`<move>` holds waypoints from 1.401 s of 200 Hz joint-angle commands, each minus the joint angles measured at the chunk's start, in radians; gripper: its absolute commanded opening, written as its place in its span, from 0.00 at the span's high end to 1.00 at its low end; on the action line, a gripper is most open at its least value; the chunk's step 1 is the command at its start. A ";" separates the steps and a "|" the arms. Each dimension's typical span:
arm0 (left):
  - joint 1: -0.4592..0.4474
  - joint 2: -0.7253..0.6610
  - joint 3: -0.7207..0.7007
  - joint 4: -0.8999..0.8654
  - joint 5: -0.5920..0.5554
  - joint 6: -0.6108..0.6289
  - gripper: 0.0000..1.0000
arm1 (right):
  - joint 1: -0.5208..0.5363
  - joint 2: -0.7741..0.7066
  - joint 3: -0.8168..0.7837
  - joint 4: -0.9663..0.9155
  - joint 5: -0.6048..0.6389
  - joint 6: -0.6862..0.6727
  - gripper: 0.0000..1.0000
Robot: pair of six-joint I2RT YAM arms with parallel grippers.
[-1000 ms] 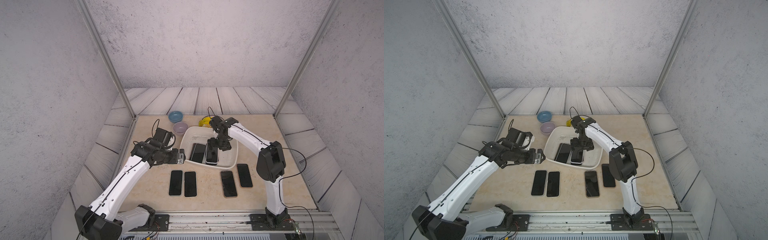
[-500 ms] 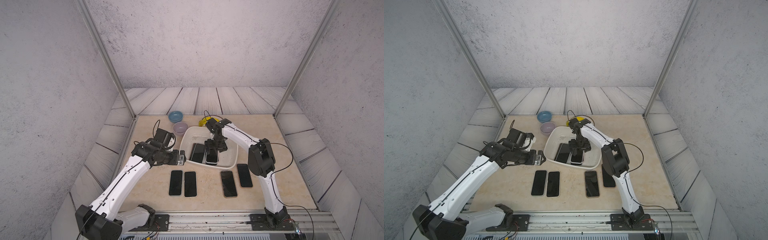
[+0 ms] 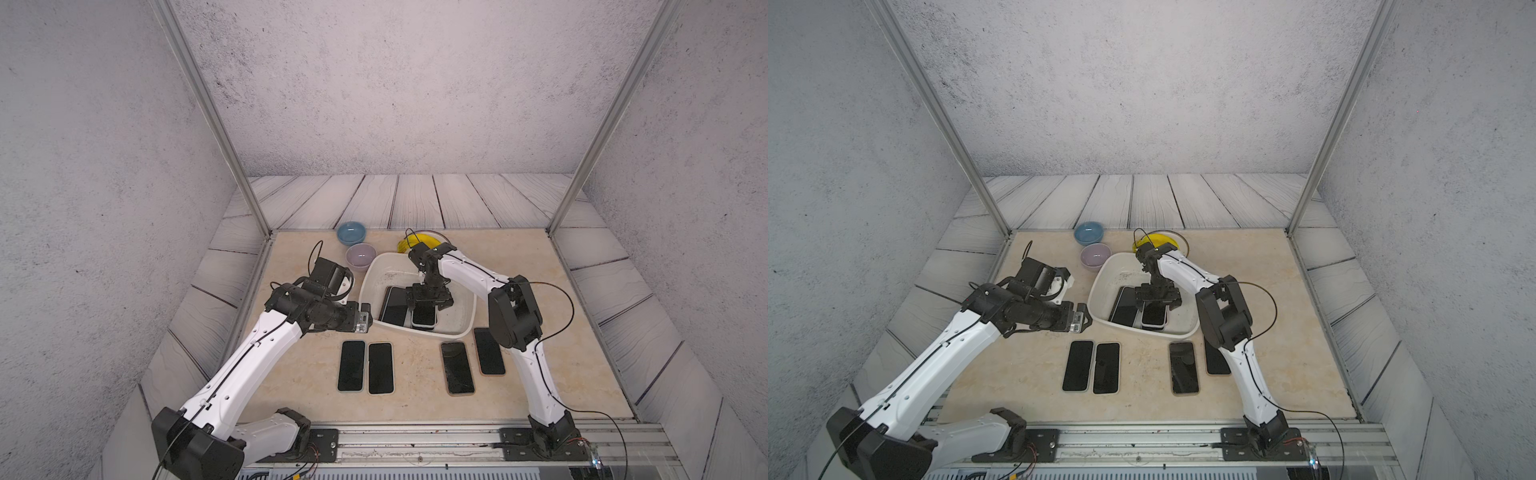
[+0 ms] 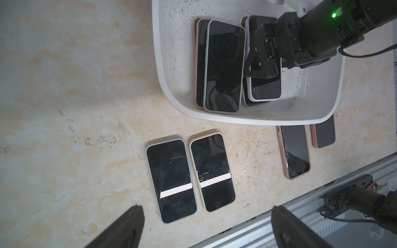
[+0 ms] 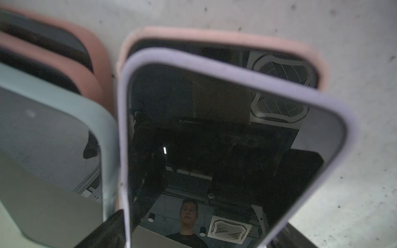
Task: Take the phone out of the storage box
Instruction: Pick up the phone from the storage box, then place the phone at the center of the board.
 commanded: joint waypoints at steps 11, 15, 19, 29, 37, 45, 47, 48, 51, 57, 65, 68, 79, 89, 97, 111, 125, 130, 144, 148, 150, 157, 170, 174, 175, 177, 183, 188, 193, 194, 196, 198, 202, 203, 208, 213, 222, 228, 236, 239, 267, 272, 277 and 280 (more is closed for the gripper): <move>-0.009 -0.001 -0.007 -0.026 -0.021 0.015 0.01 | 0.006 0.009 0.001 0.001 0.026 0.019 0.06; -0.008 -0.002 -0.009 -0.026 -0.021 0.015 0.01 | 0.006 0.005 -0.005 0.003 0.027 0.020 0.08; -0.008 -0.003 -0.009 -0.026 -0.022 0.014 0.02 | 0.006 0.001 -0.009 0.006 0.029 0.020 0.09; -0.008 -0.004 -0.010 -0.026 -0.021 0.012 0.02 | 0.006 -0.006 -0.020 0.012 0.034 0.020 0.17; -0.009 -0.005 -0.012 -0.024 -0.020 0.012 0.01 | 0.006 -0.011 -0.026 0.010 0.035 0.017 0.23; -0.010 -0.006 -0.013 -0.024 -0.021 0.011 0.02 | 0.006 -0.015 -0.032 0.011 0.035 0.016 0.25; -0.011 -0.006 -0.015 -0.024 -0.021 0.010 0.02 | 0.006 -0.016 -0.033 0.011 0.036 0.015 0.25; -0.011 -0.006 -0.015 -0.024 -0.021 0.009 0.02 | 0.006 -0.017 -0.035 0.011 0.036 0.015 0.25; -0.010 -0.006 -0.015 -0.024 -0.021 0.009 0.02 | 0.006 -0.020 -0.037 0.011 0.038 0.014 0.25; -0.011 -0.007 -0.016 -0.022 -0.021 0.009 0.01 | 0.006 -0.025 -0.043 0.011 0.041 0.013 0.26; -0.011 -0.007 -0.016 -0.022 -0.019 0.008 0.02 | 0.006 -0.034 -0.050 0.011 0.047 0.011 0.26; -0.011 -0.007 -0.016 -0.022 -0.019 0.007 0.02 | 0.006 -0.039 -0.053 0.011 0.049 0.010 0.26; -0.011 -0.010 -0.016 -0.020 -0.017 0.006 0.01 | 0.005 -0.056 -0.055 0.007 0.062 0.001 0.26; -0.010 -0.012 -0.016 -0.021 -0.016 0.004 0.02 | 0.003 -0.077 -0.055 0.004 0.080 -0.008 0.26; -0.011 -0.012 -0.018 -0.020 -0.015 0.002 0.02 | -0.001 -0.098 -0.054 0.006 0.089 -0.015 0.26; -0.011 -0.012 -0.020 -0.014 -0.012 -0.001 0.01 | -0.012 -0.138 -0.053 0.018 0.088 -0.028 0.26; -0.010 -0.011 -0.022 -0.006 -0.001 -0.005 0.02 | -0.028 -0.175 -0.046 0.025 0.076 -0.039 0.26; -0.011 -0.010 -0.023 -0.004 0.003 -0.006 0.02 | -0.035 -0.186 -0.040 0.024 0.069 -0.041 0.26; -0.011 -0.006 -0.026 0.005 0.019 -0.008 0.02 | -0.051 -0.217 -0.026 0.018 0.040 -0.043 0.27; -0.010 -0.005 -0.025 0.008 0.024 -0.009 0.02 | -0.055 -0.225 -0.022 0.015 0.030 -0.043 0.27; -0.010 -0.004 -0.026 0.010 0.026 -0.009 0.02 | -0.057 -0.229 -0.022 0.014 0.026 -0.043 0.27; -0.010 -0.001 -0.026 0.014 0.034 -0.009 0.01 | -0.060 -0.246 -0.021 0.009 0.014 -0.043 0.27; -0.011 0.006 -0.025 0.019 0.047 -0.013 0.02 | -0.060 -0.275 -0.024 -0.005 -0.025 -0.050 0.28; -0.010 0.007 -0.023 0.021 0.052 -0.015 0.01 | -0.060 -0.284 -0.028 -0.009 -0.043 -0.051 0.28; -0.010 0.007 -0.024 0.021 0.052 -0.014 0.01 | -0.061 -0.285 -0.031 -0.010 -0.048 -0.051 0.28; -0.011 0.009 -0.024 0.022 0.054 -0.014 0.01 | -0.061 -0.290 -0.035 -0.013 -0.058 -0.052 0.28; -0.010 0.012 -0.024 0.024 0.060 -0.018 0.02 | -0.061 -0.304 -0.050 -0.018 -0.091 -0.054 0.28; -0.010 0.013 -0.024 0.027 0.064 -0.019 0.02 | -0.061 -0.317 -0.069 -0.020 -0.127 -0.054 0.29; -0.011 0.017 -0.023 0.029 0.069 -0.020 0.01 | -0.057 -0.333 -0.094 -0.013 -0.159 -0.054 0.29; -0.011 0.018 -0.023 0.029 0.069 -0.020 0.01 | -0.056 -0.334 -0.102 -0.012 -0.166 -0.054 0.29; -0.010 0.019 -0.024 0.030 0.071 -0.021 0.01 | -0.055 -0.345 -0.116 -0.008 -0.179 -0.055 0.29; -0.010 0.020 -0.024 0.031 0.075 -0.022 0.01 | -0.053 -0.353 -0.131 -0.004 -0.192 -0.058 0.29; -0.010 0.023 -0.023 0.033 0.078 -0.024 0.02 | -0.049 -0.371 -0.160 0.004 -0.213 -0.065 0.29; -0.010 0.024 -0.023 0.033 0.081 -0.024 0.02 | -0.049 -0.374 -0.167 0.005 -0.221 -0.067 0.29; -0.011 0.028 -0.024 0.036 0.088 -0.025 0.01 | -0.044 -0.396 -0.201 0.009 -0.245 -0.078 0.29; -0.010 0.033 -0.021 0.037 0.095 -0.027 0.02 | -0.032 -0.420 -0.234 0.015 -0.265 -0.093 0.29; -0.010 0.040 -0.022 0.039 0.108 -0.030 0.01 | -0.008 -0.466 -0.300 0.026 -0.297 -0.130 0.30; -0.011 0.044 -0.022 0.042 0.116 -0.031 0.01 | 0.006 -0.494 -0.343 0.028 -0.325 -0.156 0.30; -0.011 0.050 -0.021 0.044 0.124 -0.032 0.01 | 0.026 -0.529 -0.396 0.024 -0.355 -0.185 0.30; -0.010 0.052 -0.022 0.045 0.129 -0.033 0.02 | 0.032 -0.542 -0.418 0.025 -0.366 -0.192 0.29; -0.011 0.066 -0.026 0.058 0.157 -0.044 0.01 | 0.077 -0.661 -0.625 0.067 -0.439 -0.197 0.30; -0.011 0.067 -0.027 0.060 0.160 -0.045 0.01 | 0.084 -0.680 -0.657 0.078 -0.447 -0.194 0.30; -0.012 0.067 -0.030 0.061 0.165 -0.048 0.02 | 0.094 -0.698 -0.686 0.090 -0.452 -0.189 0.30; -0.012 0.068 -0.031 0.063 0.166 -0.050 0.01 | 0.097 -0.707 -0.701 0.096 -0.454 -0.185 0.30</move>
